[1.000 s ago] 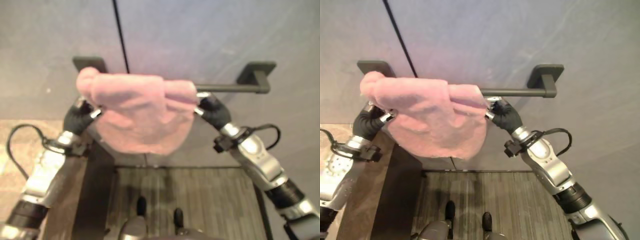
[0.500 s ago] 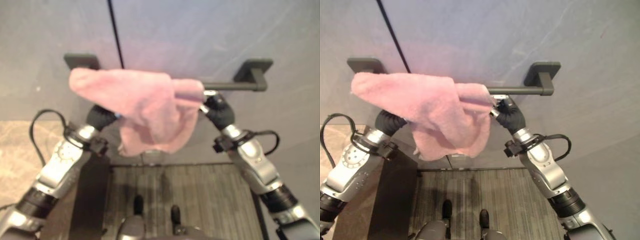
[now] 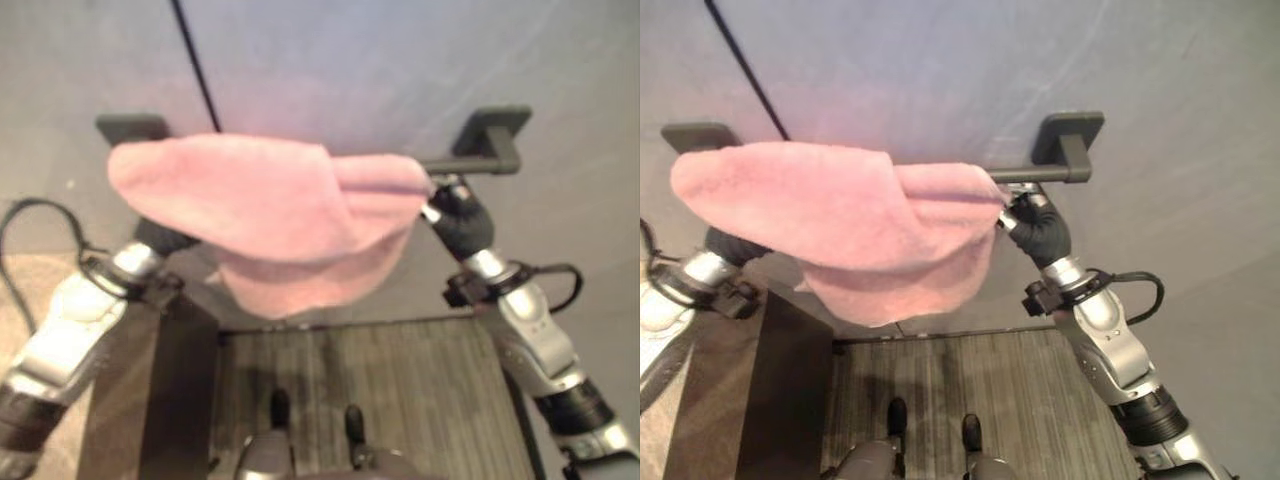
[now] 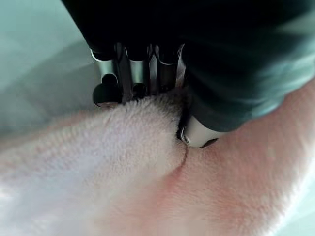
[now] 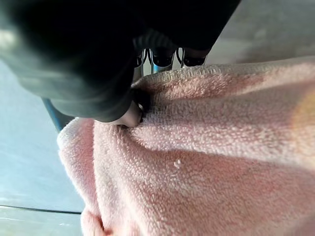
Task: Put brush and paste in cup on sink, flatten towel.
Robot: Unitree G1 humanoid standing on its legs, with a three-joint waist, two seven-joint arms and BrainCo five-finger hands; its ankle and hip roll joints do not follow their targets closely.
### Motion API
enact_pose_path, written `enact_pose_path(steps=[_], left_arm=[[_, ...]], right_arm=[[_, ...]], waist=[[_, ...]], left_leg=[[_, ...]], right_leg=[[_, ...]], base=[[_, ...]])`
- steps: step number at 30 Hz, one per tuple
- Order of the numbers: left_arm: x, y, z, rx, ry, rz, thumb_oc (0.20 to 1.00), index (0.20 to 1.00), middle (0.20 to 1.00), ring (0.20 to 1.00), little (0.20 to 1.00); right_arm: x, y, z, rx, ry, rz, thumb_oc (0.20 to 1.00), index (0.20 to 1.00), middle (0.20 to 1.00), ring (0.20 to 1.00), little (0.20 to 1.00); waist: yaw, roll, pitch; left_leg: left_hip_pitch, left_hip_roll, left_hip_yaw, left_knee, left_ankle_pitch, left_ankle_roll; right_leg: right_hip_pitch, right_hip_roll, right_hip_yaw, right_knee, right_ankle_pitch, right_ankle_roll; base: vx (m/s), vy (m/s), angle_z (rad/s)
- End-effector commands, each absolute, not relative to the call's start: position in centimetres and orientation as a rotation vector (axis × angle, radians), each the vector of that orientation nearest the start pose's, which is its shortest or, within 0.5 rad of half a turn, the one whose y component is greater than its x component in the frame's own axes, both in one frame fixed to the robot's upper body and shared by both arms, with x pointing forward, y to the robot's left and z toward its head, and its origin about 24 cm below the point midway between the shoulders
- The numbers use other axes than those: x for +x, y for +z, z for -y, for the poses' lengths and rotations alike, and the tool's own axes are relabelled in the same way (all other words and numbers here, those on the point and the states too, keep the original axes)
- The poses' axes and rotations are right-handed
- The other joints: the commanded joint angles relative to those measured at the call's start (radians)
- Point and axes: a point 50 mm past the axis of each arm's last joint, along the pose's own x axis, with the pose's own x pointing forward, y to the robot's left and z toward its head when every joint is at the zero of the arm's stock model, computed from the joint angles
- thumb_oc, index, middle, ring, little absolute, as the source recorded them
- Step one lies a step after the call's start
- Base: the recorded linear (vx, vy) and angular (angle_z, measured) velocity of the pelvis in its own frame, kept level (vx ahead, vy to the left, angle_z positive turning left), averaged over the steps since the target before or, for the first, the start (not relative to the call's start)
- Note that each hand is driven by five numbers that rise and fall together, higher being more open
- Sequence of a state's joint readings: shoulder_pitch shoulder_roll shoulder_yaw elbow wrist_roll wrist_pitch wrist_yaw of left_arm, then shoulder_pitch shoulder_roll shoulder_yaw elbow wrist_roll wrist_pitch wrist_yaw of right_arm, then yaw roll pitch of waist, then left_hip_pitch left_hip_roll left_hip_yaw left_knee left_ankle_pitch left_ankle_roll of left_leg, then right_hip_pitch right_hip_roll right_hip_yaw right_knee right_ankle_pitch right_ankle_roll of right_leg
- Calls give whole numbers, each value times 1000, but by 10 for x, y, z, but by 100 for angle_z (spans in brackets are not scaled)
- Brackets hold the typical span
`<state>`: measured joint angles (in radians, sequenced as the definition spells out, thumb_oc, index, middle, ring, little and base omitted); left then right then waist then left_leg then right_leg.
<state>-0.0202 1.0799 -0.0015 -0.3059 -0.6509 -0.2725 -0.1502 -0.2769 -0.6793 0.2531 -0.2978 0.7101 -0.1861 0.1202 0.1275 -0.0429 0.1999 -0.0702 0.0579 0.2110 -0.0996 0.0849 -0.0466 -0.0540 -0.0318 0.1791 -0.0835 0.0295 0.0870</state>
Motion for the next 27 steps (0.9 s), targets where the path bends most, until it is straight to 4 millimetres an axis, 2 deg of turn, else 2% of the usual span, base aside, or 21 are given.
enact_pose_path(steps=[1, 4, 12, 15, 19, 21, 22, 23, 27], left_arm=[[230, 221, -246, 502, -424, 500, 200, 200, 200, 200, 200], [222, 216, -263, 521, -372, 431, 200, 200, 200, 200, 200], [218, 199, -267, 506, -380, 337, 200, 200, 200, 200, 200], [218, 196, -264, 491, -382, 342, 200, 200, 200, 200, 200], [216, 205, -254, 477, -396, 413, 200, 200, 200, 200, 200], [217, 200, -251, 311, -372, 455, 200, 200, 200, 200, 200], [218, 200, -250, 310, -375, 455, 200, 200, 200, 200, 200], [216, 200, -247, 315, -396, 459, 200, 200, 200, 200, 200], [213, 206, -240, 332, -428, 491, 200, 200, 200, 200, 200]], right_arm=[[252, 210, 147, 32, 664, 628, 200, 200, 200, 200, 200], [251, 210, 144, 23, 707, 605, 200, 200, 200, 200, 200], [250, 204, 134, 6, 789, 550, 200, 200, 200, 200, 200], [251, 204, 133, 4, 788, 552, 200, 200, 200, 200, 200], [250, 208, 136, 0, 756, 581, 200, 200, 200, 200, 200], [248, 209, 144, 26, 697, 611, 200, 200, 200, 200, 200], [248, 209, 144, 24, 695, 611, 200, 200, 200, 200, 200], [246, 212, 153, 12, 638, 638, 200, 200, 200, 200, 200], [242, 216, 158, 31, 605, 679, 200, 200, 200, 200, 200]], waist=[[18, -24, -52], [38, -19, -46], [52, -15, -39], [56, -14, -36], [54, -12, -33], [44, -13, -32], [46, -12, -31], [40, -8, -30], [32, 1, -33]], left_leg=[[45, 25, -30, 12, -70, -27], [42, 30, -33, 12, -64, -30], [33, 35, -55, 12, -52, -37], [33, 37, -61, 12, -50, -39], [34, 41, -64, 12, -49, -41], [34, 47, -69, 12, -48, -44], [35, 47, -69, 12, -48, -44], [36, 51, -72, 12, -47, -46], [41, 59, -73, 12, -45, -50]], right_leg=[[-84, -124, -61, 21, 64, 116], [-82, -121, -66, 18, 64, 114], [-76, -117, -89, 24, 53, 105], [-75, -115, -94, 33, 45, 101], [-73, -112, -98, 42, 37, 96], [-73, -107, -97, 55, 26, 91], [-73, -107, -97, 55, 25, 91], [-73, -103, -98, 60, 20, 89], [-69, -96, -97, 68, 10, 84]], base=[[0, -21, -4], [-3, -22, -2], [-9, -30, 3], [-2, -33, 6], [0, -36, 8], [4, -53, 9], [4, -51, 6], [11, -45, 5], [9, -48, 1]])
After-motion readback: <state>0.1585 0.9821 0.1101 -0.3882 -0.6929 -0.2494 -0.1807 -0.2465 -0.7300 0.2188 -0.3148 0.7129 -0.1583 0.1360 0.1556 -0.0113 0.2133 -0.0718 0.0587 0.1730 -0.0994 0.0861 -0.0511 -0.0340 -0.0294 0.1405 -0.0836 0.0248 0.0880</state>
